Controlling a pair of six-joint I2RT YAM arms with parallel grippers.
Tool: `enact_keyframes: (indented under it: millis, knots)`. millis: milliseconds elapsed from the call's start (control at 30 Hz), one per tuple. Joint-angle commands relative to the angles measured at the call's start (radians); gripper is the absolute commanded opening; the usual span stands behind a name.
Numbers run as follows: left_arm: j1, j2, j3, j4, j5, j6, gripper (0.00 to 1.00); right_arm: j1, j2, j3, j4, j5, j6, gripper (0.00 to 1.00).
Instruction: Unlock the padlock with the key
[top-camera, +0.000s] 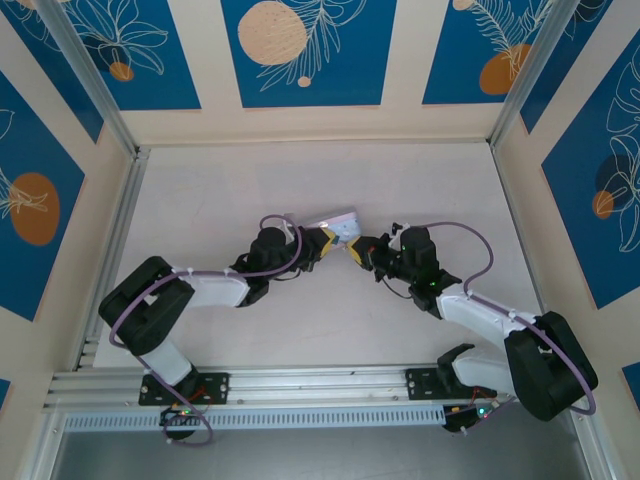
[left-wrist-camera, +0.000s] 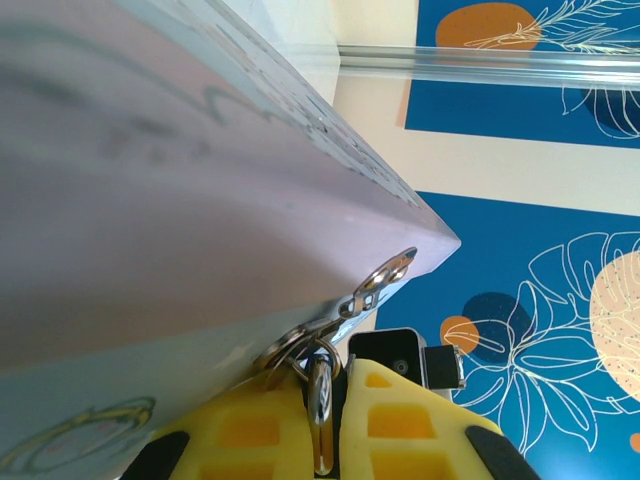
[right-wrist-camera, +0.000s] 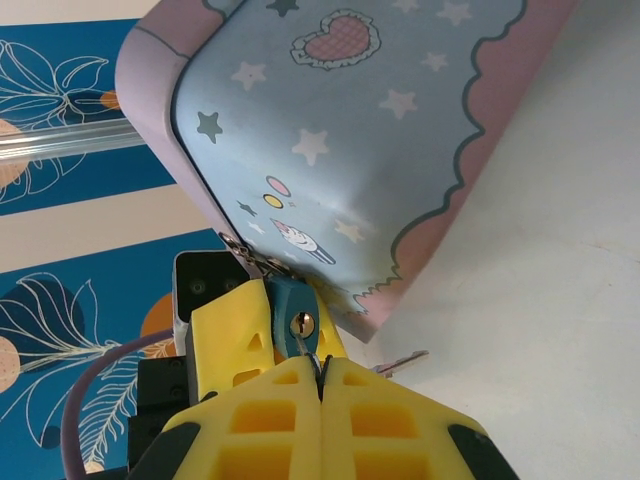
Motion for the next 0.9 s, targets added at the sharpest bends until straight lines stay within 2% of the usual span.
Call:
enact_keyframes:
  millis: [0,867]
  knots:
    - [-0.009,-0.001,0.032,0.086,-0.012,0.004,0.00,0.006,0.012,0.032,0.016,0.026,0.007,0.00]
    - [-0.026,0.011,0.033,0.112,-0.008,0.000,0.00,0.012,0.078,0.054,0.058,0.003,0.002,0.00]
